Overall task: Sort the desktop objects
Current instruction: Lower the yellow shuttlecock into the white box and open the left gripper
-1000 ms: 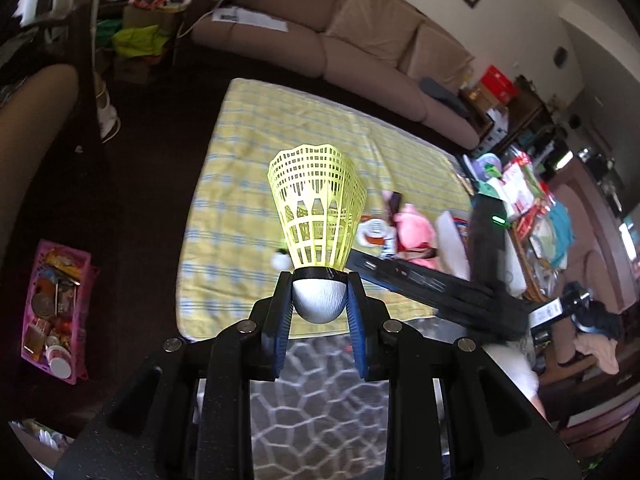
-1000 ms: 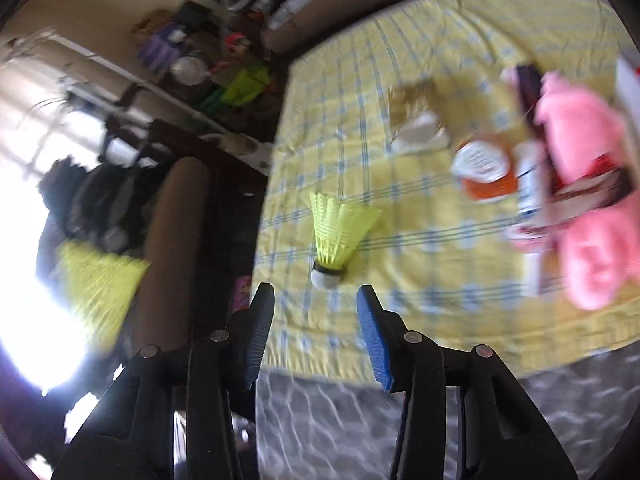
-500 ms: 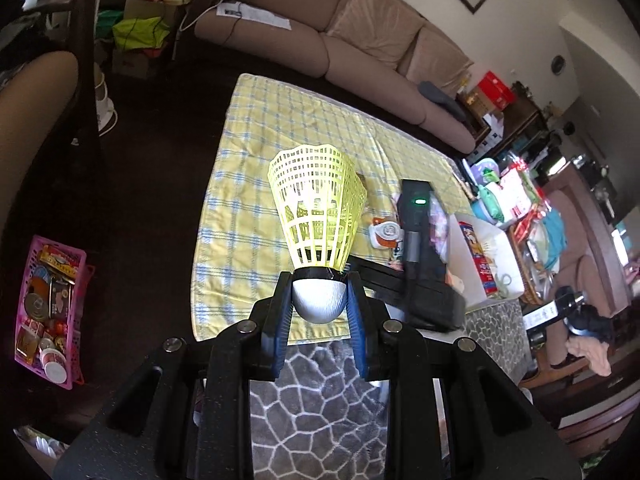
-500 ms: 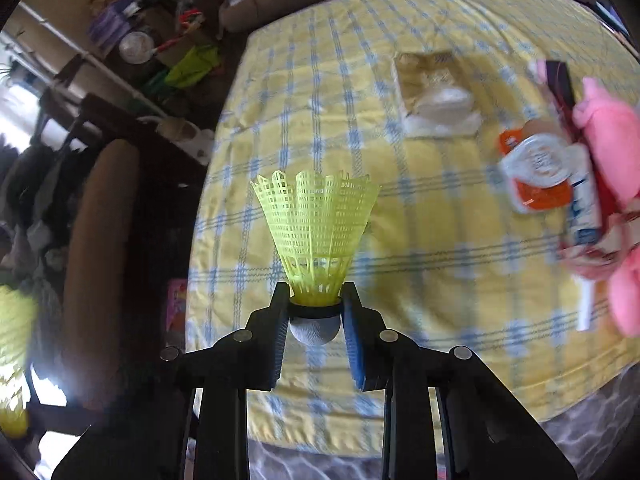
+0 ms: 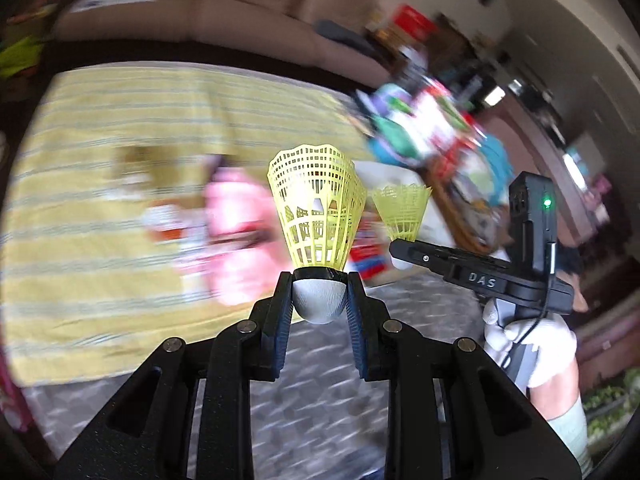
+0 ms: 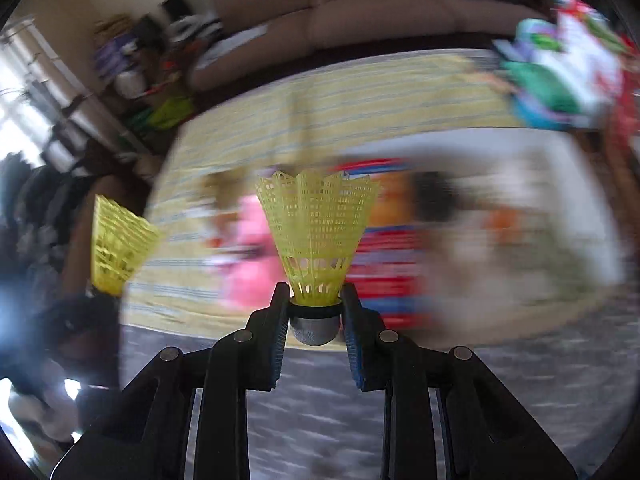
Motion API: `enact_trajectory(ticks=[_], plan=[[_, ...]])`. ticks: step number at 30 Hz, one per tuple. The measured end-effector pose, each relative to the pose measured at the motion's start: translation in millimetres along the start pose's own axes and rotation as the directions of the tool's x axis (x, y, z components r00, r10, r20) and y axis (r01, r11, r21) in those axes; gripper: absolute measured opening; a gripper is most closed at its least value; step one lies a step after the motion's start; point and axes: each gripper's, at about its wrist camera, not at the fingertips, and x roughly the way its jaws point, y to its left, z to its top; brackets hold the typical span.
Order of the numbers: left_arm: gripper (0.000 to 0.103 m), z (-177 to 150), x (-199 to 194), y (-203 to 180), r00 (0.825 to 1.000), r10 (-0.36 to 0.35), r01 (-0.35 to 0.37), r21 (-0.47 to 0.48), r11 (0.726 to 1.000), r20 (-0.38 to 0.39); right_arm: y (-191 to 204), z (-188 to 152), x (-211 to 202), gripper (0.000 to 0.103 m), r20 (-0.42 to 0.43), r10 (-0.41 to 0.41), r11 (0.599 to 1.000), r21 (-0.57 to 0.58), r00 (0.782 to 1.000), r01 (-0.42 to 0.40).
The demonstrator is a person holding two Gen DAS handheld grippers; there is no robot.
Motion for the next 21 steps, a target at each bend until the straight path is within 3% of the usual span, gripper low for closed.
enact_trajectory(ticks=[4,8,11,15,18,21], plan=[[0.024,20,73,-71,0.997,-0.035,0.039,0.060,0.997,-0.066,-93,12,-18,0.025,-0.010,-0.093,0.994,0.065,0.996,0.094],[0.024,28,145,-125,0.990,-0.019,0.035,0.114,0.993,-0.140,-149,37,-9,0.025,-0.038,-0.139,0.989,0.051,0.990,0.141],[0.024,29,185,-145,0.982,-0.012,0.034,0.114,0.993,-0.188,-166,56,16,0.025,-0.097,-0.158,0.987,0.000,0.983,0.158],[0.024,31,225,-160,0.975,0.019,0.010,0.127,0.992,-0.224,-174,76,55,0.025,-0.153,-0.274,0.958,-0.125,0.949,0.257],[0.024,27,245,-163,0.966,0.051,-0.015,0.144,0.989,-0.254,-180,82,72,0.027,-0.169,-0.310,0.943,-0.183,0.936,0.279],[0.024,23,263,-166,0.958,0.058,-0.017,0.148,0.989,-0.282,-188,84,71,0.046,-0.176,-0.310,0.942,-0.190,0.934,0.276]])
